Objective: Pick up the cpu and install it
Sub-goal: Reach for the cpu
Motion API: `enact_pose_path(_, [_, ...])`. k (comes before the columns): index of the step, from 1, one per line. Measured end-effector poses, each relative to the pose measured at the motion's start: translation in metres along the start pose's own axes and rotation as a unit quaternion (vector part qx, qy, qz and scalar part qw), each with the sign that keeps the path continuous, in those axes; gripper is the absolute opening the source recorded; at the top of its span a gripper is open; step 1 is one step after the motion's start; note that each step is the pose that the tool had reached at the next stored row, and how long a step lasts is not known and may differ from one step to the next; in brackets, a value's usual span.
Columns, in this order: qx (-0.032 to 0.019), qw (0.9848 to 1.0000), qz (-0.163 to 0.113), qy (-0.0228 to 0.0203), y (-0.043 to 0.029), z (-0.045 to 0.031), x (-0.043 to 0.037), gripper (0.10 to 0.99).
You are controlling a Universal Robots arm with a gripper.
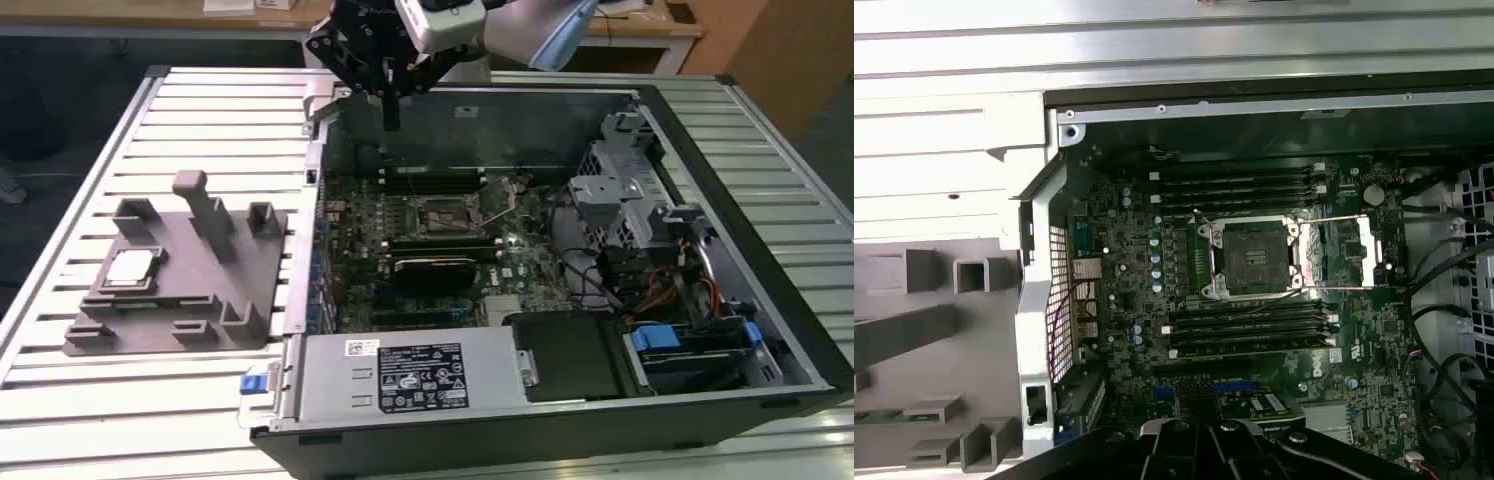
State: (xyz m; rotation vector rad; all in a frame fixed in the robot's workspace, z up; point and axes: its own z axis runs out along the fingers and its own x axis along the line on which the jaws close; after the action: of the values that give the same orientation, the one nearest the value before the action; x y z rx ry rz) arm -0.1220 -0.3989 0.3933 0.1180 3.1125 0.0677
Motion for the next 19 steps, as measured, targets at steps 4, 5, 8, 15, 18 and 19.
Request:
enact_pose_path(4, [0.0, 1.0, 0.0, 0.0, 0.0, 0.0, 0.0, 0.106])
enact_pose_path(5, [0.0, 1.0, 0.0, 0.0, 0.0, 0.0, 0.0, 0.106])
enact_pose_path(8, [0.0, 1.0, 0.0, 0.0, 0.0, 0.0, 0.0, 0.106])
enact_pose_path(15, [0.0, 1.0, 0.0, 0.0, -0.0003, -0.0001, 0.0034, 0.106])
enact_pose_path(18, [0.0, 1.0, 0.0, 0.0, -0.0004, -0.0002, 0.0059, 0.106])
enact_pose_path(19, [0.0, 1.0, 0.0, 0.0, -0.0005, -0.0002, 0.0068, 0.106])
